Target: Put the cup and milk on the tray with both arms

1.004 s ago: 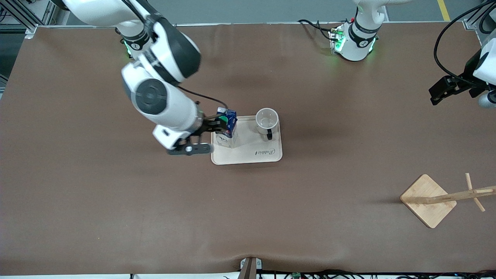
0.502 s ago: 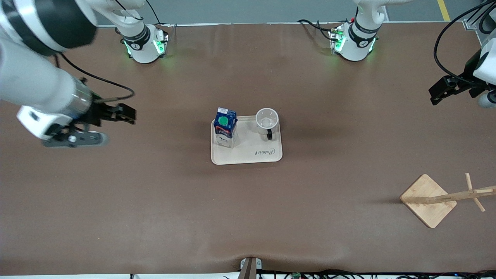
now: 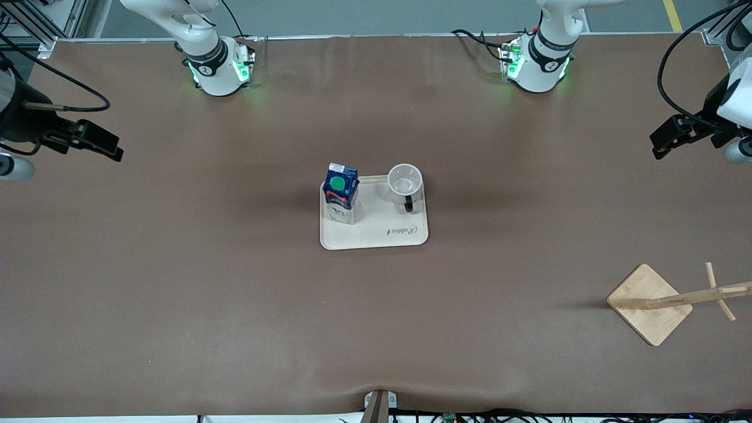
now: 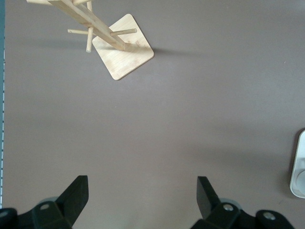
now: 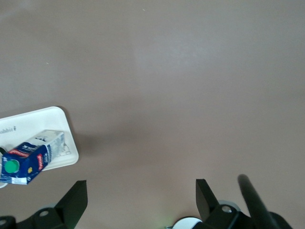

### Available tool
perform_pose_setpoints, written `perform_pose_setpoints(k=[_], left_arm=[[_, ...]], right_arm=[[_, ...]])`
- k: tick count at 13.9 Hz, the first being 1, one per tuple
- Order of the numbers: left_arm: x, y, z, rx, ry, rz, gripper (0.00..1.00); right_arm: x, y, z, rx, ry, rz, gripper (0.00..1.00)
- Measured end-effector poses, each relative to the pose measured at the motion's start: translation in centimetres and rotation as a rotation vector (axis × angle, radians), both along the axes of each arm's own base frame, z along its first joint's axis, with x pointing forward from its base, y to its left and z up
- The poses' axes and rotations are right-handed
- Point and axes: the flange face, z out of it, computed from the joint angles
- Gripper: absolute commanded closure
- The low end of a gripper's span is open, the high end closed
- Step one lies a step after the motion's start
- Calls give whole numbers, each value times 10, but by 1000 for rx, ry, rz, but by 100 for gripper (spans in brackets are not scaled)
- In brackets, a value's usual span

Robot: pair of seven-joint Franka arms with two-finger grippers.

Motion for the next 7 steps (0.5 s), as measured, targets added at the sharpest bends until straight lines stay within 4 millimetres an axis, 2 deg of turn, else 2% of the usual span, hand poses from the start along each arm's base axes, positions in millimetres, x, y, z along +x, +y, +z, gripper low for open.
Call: perform_pose_setpoints(k=[5, 7], left_arm=[[0, 0, 0, 0, 0, 0, 0], [0, 0, 0, 0, 0, 0, 0]], right_arm=[[-37, -67, -4, 6, -16, 24, 0], [-51, -72, -2, 13, -14, 30, 0]])
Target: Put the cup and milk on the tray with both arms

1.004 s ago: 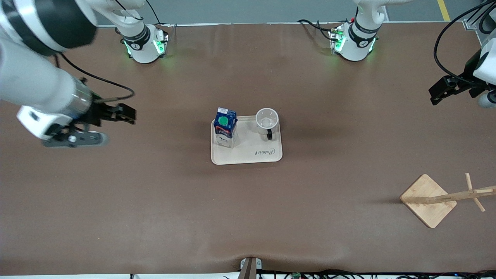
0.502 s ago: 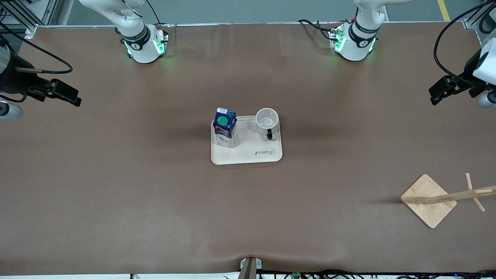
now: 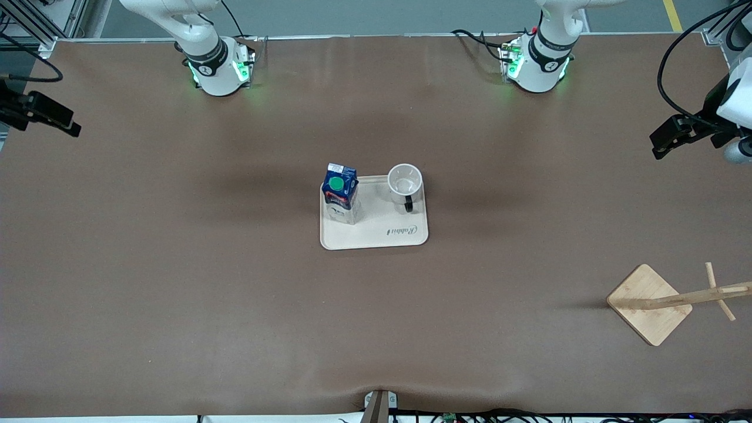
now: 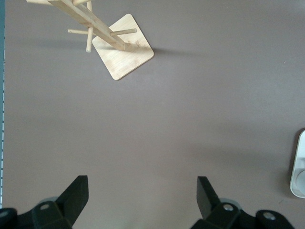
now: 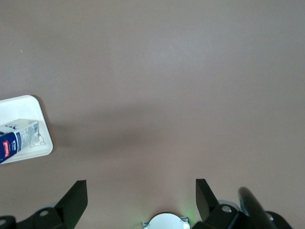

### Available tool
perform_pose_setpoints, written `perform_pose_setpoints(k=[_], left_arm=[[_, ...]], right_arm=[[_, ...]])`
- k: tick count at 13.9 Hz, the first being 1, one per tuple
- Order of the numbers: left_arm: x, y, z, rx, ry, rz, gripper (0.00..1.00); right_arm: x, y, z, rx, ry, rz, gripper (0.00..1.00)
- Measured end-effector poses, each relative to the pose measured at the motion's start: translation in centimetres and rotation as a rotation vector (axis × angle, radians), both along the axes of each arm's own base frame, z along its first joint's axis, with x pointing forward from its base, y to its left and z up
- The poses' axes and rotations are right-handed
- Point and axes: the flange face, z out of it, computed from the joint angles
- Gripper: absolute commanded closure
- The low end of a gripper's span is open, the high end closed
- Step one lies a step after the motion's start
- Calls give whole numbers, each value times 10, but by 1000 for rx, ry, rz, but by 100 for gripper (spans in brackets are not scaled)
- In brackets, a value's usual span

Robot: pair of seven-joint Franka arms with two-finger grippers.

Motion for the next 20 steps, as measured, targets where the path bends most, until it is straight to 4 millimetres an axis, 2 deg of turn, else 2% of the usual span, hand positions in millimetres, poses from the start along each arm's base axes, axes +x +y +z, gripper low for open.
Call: perform_pose_setpoints(k=[4, 10, 20], left_arm=[[0, 0, 0, 0, 0, 0, 0], [-1, -5, 0, -17, 3, -6, 0], [-4, -16, -3, -61, 33, -18, 0]], right_arm=[[-2, 11, 5, -6, -29, 60, 0], [-2, -2, 7, -4, -35, 69, 0], [-2, -2, 7, -1, -36, 100, 0]])
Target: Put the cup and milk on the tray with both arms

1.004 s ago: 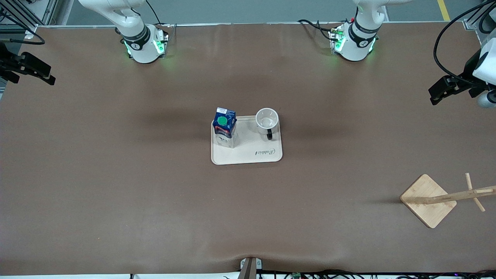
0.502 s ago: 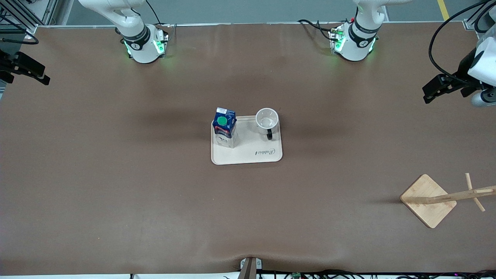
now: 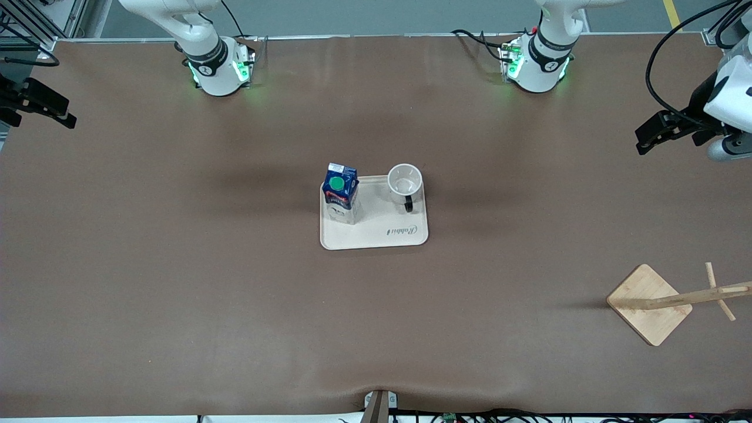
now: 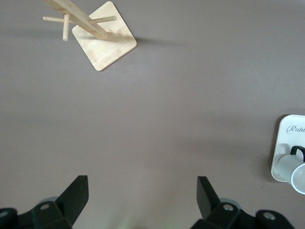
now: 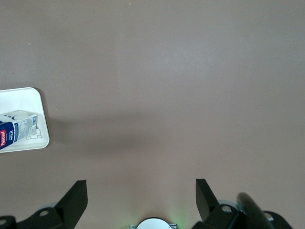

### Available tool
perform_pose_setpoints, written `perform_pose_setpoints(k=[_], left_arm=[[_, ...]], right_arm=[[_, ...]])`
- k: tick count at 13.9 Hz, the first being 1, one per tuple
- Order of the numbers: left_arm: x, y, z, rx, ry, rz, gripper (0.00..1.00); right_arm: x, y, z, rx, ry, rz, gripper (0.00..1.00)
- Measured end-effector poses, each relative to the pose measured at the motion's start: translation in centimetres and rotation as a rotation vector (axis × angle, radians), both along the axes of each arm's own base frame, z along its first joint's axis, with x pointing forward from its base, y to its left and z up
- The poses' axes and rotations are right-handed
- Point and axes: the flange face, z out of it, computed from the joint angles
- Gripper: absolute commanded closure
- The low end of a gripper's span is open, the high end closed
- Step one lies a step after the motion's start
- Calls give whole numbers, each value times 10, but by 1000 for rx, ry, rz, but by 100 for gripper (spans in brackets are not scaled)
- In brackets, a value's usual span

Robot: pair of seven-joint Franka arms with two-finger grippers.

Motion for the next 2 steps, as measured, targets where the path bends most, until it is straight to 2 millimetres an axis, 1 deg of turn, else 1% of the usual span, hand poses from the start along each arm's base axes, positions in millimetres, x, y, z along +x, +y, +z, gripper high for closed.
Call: perform_pose_setpoints(k=[2], left_arm=[[0, -3, 3, -1, -6, -5, 0]], right_arm=[[0, 0, 0, 0, 0, 9, 0]])
